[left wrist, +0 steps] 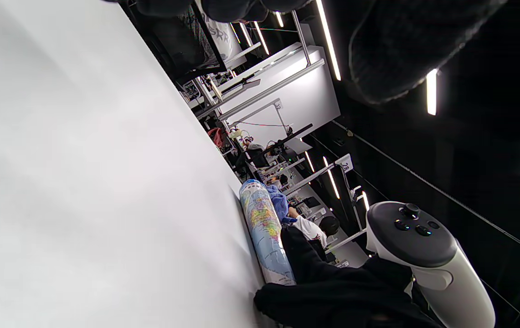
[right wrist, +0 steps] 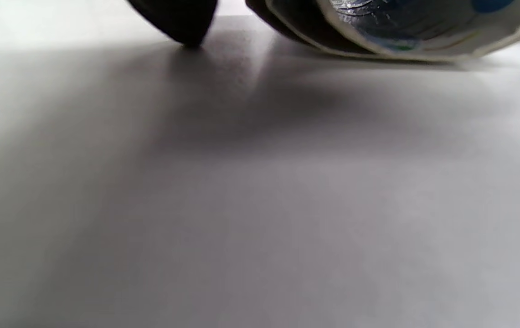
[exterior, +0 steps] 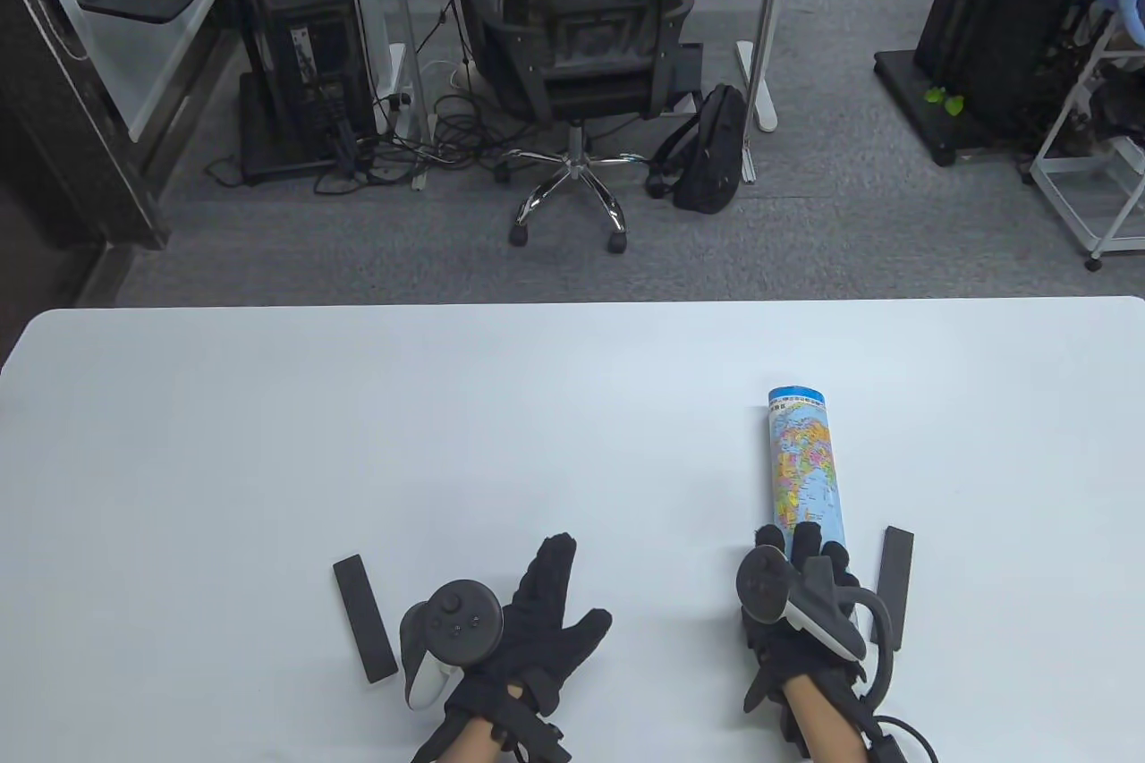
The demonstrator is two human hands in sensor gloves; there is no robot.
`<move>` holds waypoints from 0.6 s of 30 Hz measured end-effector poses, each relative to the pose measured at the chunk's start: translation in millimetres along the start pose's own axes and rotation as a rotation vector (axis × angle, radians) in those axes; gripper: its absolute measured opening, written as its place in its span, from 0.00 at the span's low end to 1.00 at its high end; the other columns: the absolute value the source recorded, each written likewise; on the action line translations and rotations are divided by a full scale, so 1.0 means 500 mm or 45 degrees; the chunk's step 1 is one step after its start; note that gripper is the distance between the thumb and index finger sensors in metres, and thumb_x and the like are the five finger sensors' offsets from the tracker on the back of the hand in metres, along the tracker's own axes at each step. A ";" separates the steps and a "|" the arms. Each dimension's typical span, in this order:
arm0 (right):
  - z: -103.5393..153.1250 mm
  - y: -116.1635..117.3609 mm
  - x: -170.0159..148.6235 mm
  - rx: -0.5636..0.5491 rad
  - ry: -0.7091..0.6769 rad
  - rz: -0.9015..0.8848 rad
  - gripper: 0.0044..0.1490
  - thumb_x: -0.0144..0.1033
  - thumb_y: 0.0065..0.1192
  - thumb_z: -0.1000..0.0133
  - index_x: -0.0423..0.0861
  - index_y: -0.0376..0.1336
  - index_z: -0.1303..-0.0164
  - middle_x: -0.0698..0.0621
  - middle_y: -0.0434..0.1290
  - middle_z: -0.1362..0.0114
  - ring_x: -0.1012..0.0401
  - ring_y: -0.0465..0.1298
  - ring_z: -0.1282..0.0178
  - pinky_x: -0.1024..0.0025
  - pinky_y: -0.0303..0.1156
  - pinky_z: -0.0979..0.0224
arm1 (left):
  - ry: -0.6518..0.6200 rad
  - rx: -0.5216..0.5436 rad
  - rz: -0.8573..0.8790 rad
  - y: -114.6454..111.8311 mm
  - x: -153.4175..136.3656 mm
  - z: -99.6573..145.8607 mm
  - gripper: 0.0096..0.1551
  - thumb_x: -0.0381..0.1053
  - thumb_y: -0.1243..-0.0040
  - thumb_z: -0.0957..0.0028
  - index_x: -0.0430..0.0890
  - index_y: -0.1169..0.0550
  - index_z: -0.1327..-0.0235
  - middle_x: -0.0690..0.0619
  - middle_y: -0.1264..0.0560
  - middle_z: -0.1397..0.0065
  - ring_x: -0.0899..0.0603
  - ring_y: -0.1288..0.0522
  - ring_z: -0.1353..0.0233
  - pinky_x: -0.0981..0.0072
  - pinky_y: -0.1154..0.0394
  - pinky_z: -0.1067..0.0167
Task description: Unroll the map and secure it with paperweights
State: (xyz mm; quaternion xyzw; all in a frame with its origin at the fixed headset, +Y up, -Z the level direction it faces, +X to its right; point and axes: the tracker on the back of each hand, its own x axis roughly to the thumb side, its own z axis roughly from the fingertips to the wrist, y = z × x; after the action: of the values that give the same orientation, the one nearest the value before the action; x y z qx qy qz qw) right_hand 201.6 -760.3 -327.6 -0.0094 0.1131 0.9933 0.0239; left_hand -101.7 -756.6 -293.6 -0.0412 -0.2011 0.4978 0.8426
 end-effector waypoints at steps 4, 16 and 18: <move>-0.002 0.002 0.002 -0.007 0.019 0.035 0.47 0.25 0.57 0.40 0.40 0.32 0.24 0.24 0.29 0.23 0.23 0.38 0.30 0.26 0.44 0.35 | 0.001 0.001 0.000 0.000 0.000 0.000 0.51 0.63 0.43 0.43 0.46 0.56 0.21 0.37 0.55 0.18 0.26 0.51 0.22 0.31 0.47 0.32; 0.004 -0.006 0.001 -0.220 0.063 0.029 0.43 0.16 0.53 0.45 0.37 0.38 0.24 0.20 0.34 0.25 0.23 0.49 0.31 0.28 0.55 0.36 | 0.007 -0.006 -0.005 -0.002 0.001 0.000 0.51 0.63 0.44 0.43 0.46 0.56 0.21 0.37 0.55 0.18 0.26 0.51 0.22 0.31 0.47 0.32; 0.008 -0.010 -0.002 -0.275 0.079 0.008 0.42 0.15 0.53 0.45 0.37 0.40 0.24 0.19 0.35 0.25 0.23 0.51 0.31 0.29 0.57 0.36 | 0.006 -0.004 -0.003 -0.002 0.001 0.000 0.51 0.63 0.44 0.42 0.46 0.56 0.21 0.37 0.55 0.18 0.26 0.51 0.22 0.31 0.47 0.32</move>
State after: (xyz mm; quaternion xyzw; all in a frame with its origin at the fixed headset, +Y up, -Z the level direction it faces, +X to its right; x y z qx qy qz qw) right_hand 202.6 -754.6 -324.8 -0.0422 0.0061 0.9990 0.0159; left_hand -100.7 -756.4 -293.1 -0.0435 -0.2000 0.4964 0.8436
